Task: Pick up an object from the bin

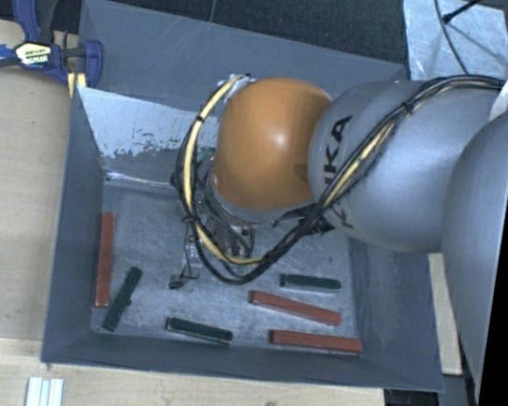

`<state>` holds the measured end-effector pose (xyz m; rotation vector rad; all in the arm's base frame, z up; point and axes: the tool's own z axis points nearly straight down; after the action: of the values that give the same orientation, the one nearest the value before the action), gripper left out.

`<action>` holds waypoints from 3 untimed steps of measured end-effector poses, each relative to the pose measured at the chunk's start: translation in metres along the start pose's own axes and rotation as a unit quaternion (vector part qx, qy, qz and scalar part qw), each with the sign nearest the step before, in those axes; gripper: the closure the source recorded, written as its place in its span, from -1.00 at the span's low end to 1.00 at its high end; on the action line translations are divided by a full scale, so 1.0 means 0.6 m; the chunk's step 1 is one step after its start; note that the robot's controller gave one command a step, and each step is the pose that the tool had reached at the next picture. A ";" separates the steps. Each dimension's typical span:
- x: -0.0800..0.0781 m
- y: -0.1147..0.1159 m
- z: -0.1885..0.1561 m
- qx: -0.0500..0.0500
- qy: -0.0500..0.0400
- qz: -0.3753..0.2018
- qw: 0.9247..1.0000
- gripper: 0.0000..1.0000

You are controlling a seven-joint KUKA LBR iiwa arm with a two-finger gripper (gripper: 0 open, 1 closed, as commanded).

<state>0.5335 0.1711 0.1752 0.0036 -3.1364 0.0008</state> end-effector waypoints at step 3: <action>-0.037 -0.332 0.173 0.000 -0.004 -0.019 1.000 -1.00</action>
Offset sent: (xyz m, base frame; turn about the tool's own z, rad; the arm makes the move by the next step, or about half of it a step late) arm 0.0095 -0.0504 -0.1052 0.2077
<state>0.5556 -0.0283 0.0711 0.0642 -3.1442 0.0018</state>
